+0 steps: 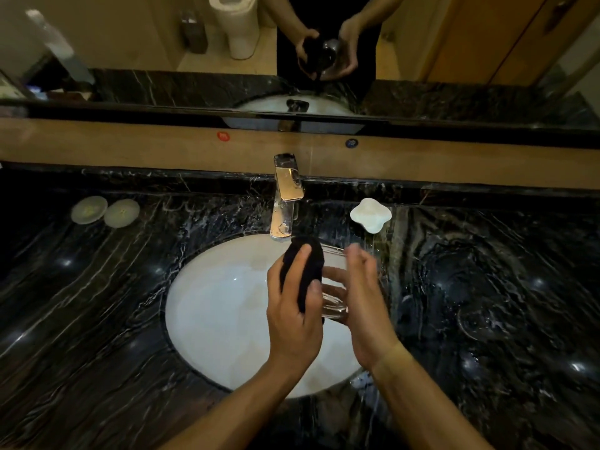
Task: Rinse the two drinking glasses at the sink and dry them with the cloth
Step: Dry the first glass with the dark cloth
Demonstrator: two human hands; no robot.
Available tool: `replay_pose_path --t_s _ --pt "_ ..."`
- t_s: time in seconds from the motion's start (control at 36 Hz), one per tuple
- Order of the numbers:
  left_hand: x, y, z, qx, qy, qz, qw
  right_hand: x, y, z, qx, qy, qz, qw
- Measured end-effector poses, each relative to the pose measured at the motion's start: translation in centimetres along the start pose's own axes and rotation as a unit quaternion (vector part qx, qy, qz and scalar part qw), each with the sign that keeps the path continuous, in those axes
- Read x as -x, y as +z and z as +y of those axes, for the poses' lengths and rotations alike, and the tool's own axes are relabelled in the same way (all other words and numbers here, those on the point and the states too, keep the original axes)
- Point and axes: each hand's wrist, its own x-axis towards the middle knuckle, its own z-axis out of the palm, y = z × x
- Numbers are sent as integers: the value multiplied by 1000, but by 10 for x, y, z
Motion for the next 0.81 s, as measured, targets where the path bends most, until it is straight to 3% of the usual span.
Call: replay_pose_path --t_s 0.08,0.22,0.47,0.58,0.81 --pt "-2 -2 -2 -12 27 -11 999 -2 -3 1 13 -5 -34 999" --pt "1 -3 -5 -12 29 -18 999 -7 -5 3 -35 8 -2 999" --pt "-5 -3 -1 93 -54 27 994 -7 -14 -8 -170 90 -120 974" --pt "-6 -1 5 63 -30 35 997 -5 -7 -6 -170 73 -72 980" --pt "-1 -2 -2 3 20 -12 1000 -8 -1 7 -42 -4 22 999"
